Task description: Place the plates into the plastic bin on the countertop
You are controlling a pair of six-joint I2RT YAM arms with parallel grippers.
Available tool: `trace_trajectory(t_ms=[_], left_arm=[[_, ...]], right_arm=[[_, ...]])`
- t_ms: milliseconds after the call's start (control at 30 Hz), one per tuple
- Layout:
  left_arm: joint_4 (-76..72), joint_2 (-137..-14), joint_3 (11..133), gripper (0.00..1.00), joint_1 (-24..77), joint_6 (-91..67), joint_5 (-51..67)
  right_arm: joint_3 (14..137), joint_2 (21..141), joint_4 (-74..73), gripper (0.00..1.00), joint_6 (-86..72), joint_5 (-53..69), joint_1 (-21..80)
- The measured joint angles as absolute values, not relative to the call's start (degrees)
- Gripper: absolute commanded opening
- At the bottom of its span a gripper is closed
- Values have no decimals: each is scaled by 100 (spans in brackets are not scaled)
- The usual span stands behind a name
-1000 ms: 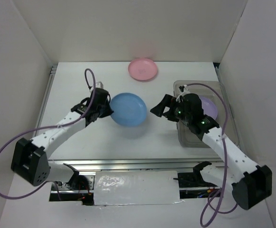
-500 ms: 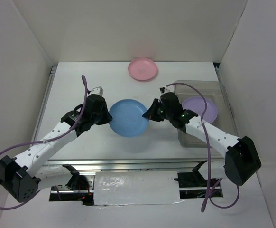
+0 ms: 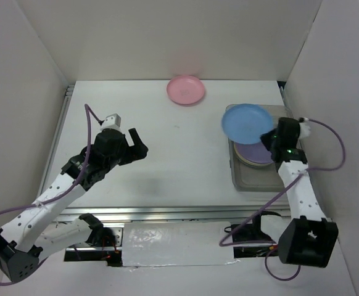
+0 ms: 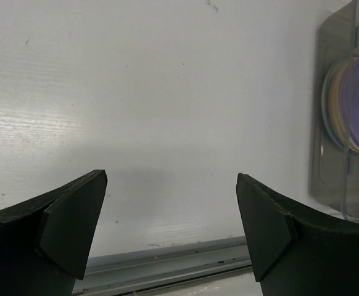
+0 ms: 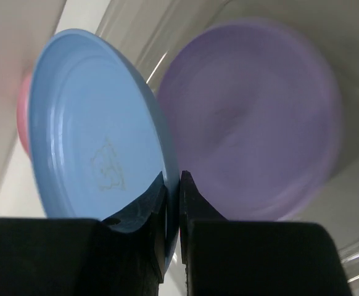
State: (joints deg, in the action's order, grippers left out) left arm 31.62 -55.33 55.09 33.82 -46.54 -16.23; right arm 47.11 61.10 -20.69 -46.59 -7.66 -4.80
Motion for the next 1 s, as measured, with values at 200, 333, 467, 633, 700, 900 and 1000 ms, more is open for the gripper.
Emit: trace_trajectory(t_ms=[200,333,467,633,700,900,1000], left_arm=[[3229,-5345,5070,99,3242,-4515,-1557],[3238,-5363,4834,99,3157,-4394,-1417],[3179,-5422,4759,99,3129,-4324,-1278],[3081,-5441,4635,99,3100,-4324,-1168],[3017,-5487,4595,99,3092,-4327,-1146],[2648,-5763,4512,99,3061,-4397,-1107],[1999,-6298,4536,99,2858,-4508,-958]], right_arm=[[4145,5916,-2051,0,-4650,-338,-2320],[3802,6154,-2016,20,-4550,73,-2897],[3695,6189,-1944,100,-4512,499,-2998],[3780,5739,-1986,100,-4447,716,-2812],[3944,5426,-2187,100,-4449,635,-2711],[4442,4552,-2672,100,-4449,473,-2648],[4403,4088,-2823,100,-4471,668,-2569]])
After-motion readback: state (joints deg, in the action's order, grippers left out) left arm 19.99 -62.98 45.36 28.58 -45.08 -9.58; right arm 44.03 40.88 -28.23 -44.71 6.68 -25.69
